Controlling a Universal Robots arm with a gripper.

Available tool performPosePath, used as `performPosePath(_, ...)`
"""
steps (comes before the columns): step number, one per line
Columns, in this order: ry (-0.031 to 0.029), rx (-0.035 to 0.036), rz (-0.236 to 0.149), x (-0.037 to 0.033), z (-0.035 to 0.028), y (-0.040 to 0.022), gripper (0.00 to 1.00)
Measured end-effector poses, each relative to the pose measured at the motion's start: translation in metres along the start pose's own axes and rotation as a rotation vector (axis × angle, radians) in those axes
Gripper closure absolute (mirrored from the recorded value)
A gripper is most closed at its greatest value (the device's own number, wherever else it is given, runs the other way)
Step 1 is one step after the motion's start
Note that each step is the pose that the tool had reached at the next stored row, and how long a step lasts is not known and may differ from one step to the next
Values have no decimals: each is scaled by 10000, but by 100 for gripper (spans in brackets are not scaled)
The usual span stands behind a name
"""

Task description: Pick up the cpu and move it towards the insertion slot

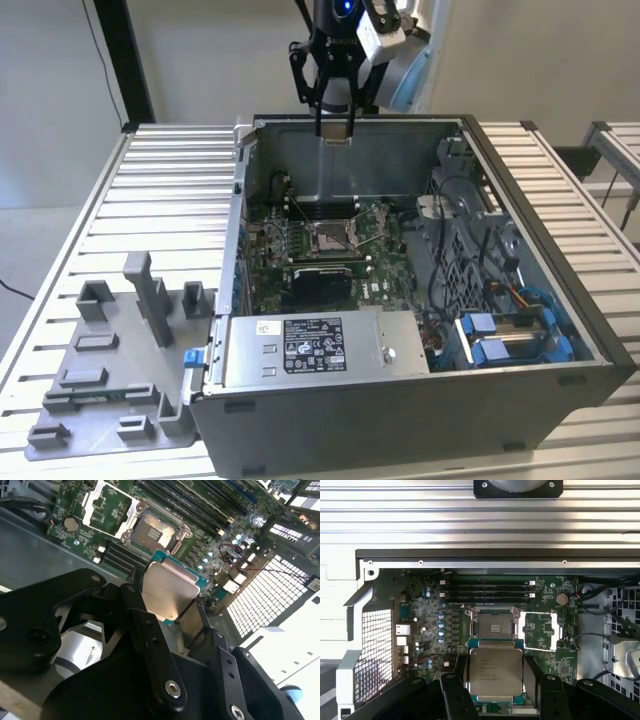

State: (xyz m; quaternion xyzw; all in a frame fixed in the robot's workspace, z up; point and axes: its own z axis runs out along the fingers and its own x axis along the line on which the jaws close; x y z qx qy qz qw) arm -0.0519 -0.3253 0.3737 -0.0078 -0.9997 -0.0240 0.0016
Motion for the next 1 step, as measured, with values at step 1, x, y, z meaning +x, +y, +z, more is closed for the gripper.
performPosePath(1, 0, 0, 0, 0, 0, 0, 100)
